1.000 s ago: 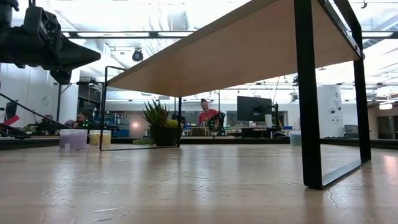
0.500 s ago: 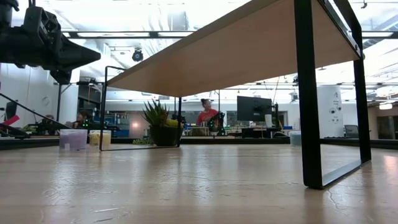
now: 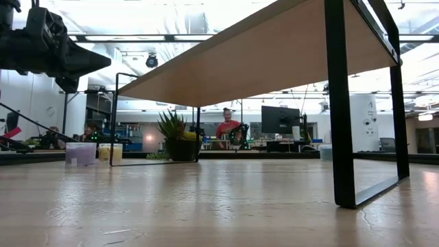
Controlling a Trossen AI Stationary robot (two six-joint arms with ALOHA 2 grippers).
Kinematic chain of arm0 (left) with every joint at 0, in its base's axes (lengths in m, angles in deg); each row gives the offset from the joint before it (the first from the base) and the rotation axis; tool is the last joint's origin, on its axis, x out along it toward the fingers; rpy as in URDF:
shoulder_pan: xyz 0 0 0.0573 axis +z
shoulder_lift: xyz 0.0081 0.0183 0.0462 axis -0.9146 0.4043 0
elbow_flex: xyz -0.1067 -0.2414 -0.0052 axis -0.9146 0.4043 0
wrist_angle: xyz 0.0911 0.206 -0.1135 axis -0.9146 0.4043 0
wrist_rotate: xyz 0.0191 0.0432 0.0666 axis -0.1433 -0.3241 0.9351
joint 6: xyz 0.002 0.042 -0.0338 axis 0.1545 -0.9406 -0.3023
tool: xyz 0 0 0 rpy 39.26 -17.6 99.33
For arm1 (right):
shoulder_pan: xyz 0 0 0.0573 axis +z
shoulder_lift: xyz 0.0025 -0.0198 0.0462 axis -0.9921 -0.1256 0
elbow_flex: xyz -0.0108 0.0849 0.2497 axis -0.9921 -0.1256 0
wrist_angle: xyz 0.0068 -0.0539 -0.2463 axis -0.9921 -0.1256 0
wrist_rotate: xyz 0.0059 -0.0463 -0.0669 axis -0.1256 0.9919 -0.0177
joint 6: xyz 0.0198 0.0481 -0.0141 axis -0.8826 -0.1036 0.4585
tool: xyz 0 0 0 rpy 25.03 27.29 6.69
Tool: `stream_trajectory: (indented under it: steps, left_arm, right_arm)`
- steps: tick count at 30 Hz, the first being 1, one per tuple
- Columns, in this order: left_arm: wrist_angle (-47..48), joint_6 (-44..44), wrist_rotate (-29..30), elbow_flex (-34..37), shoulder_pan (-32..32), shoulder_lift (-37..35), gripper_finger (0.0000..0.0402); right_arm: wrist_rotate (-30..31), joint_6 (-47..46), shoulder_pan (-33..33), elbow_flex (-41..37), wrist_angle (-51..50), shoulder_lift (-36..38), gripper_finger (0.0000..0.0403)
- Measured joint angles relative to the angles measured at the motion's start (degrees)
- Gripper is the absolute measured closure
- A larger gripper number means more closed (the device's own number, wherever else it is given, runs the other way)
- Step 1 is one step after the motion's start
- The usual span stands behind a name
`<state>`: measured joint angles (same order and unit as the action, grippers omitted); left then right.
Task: Pick & Place candle stick holders
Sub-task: Put the top right gold candle holder on the shelf
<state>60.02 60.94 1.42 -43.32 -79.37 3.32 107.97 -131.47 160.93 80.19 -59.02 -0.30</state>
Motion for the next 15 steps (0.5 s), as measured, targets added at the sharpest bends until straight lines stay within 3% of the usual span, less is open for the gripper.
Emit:
stream_trajectory:
  steps: [15]
  left_arm:
    - [0.0,0.0,0.0,0.0,0.0,0.0,0.0383]
  right_arm:
    - [9.3,15.4,-4.8,22.8,-13.7,0.3,0.0369]
